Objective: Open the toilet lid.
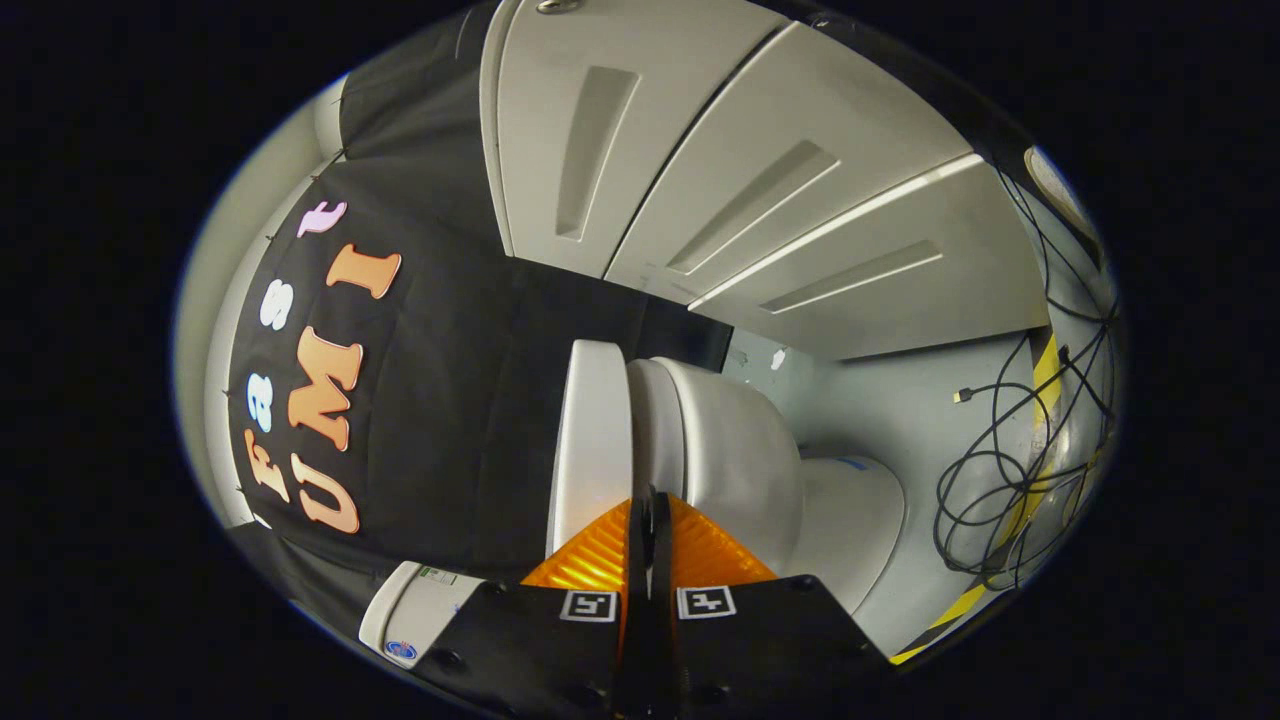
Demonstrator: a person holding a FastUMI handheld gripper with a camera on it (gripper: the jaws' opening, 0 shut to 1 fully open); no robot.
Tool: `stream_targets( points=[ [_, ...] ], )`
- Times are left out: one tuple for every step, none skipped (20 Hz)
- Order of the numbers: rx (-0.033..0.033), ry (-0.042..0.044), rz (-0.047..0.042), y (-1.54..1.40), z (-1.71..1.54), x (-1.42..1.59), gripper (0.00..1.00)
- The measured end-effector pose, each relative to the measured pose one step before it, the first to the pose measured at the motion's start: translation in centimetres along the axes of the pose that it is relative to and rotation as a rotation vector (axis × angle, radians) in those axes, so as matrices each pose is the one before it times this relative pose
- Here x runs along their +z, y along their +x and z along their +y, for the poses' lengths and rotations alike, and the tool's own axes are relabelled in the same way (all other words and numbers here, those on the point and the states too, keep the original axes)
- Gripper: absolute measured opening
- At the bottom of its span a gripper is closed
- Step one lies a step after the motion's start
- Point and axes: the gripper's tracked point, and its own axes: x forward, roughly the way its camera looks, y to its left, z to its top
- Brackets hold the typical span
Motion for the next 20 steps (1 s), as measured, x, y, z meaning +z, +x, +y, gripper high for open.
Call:
stream_targets(
  points=[
    [-0.01878, -0.02365, -0.00238, -0.275, 0.301, 0.048, 0.08],
    [-0.02203, -0.02091, 0.00177, -0.018, -0.034, -0.042, 0.08],
    [-0.00804, 0.01079, -0.00156, -0.033, 0.294, -0.027, 0.08],
    [0.01122, 0.02753, -0.00448, -0.081, 0.419, 0.138, 0.08],
    [0.01452, 0.01858, -0.00804, -0.056, 0.428, 0.194, 0.08],
    [0.00597, -0.00843, 0.00103, -0.025, 0.343, -0.022, 0.08],
    [0.00074, -0.01376, -0.00241, -0.002, 0.080, -0.006, 0.08],
    [0.00288, -0.00923, 0.00008, -0.097, 0.405, 0.066, 0.08],
    [0.00497, -0.00600, -0.00656, -0.047, 0.625, 0.194, 0.08],
    [0.00718, -0.00975, -0.00574, -0.095, 0.691, 0.124, 0.08],
    [0.00653, -0.00838, -0.00887, -0.151, 0.800, 0.129, 0.08],
    [0.00488, -0.01164, -0.00668, -0.070, 0.923, 0.126, 0.08],
    [0.00356, -0.01480, -0.00931, -0.313, 0.755, 0.062, 0.08],
    [0.00176, -0.01409, -0.00729, -0.138, 0.869, 0.028, 0.08],
    [0.00506, -0.01381, -0.01702, -0.126, 0.935, 0.258, 0.08],
    [0.00534, -0.01467, -0.01624, -0.014, 0.963, 0.393, 0.08],
    [0.01095, -0.02166, -0.03810, 0.226, 1.178, 0.660, 0.08],
    [0.00938, -0.03192, -0.02199, 0.146, 1.168, 0.321, 0.08],
    [0.00153, -0.04231, -0.01921, 0.076, 1.253, 0.278, 0.08],
    [0.00052, -0.04419, -0.01905, 0.087, 1.101, 0.260, 0.08]
  ],
)
